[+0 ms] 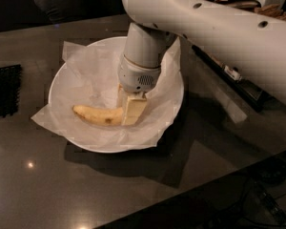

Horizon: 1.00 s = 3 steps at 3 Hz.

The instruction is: Pick banana from white bowl

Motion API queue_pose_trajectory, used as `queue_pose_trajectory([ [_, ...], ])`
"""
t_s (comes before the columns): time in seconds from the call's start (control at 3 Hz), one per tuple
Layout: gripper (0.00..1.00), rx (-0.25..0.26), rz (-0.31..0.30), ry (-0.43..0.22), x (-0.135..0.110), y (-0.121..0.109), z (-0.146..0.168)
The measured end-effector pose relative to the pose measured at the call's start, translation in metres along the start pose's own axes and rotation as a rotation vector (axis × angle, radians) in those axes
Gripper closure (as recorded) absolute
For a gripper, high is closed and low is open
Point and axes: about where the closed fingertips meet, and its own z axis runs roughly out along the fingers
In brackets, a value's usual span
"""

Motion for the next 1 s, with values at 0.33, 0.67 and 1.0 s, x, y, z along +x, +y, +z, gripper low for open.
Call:
queue_pose_trajectory([
  [0.33, 1.00, -0.048, -0.005, -0.013, -0.0024, 0.0033, 0.0189],
  [0.67, 1.00, -0.067, 0.000, -0.006, -0.0018, 0.0057, 0.0233],
  [1.0, 1.00, -0.072, 0.006, 0.005, -0.0011, 0.0068, 0.0231],
])
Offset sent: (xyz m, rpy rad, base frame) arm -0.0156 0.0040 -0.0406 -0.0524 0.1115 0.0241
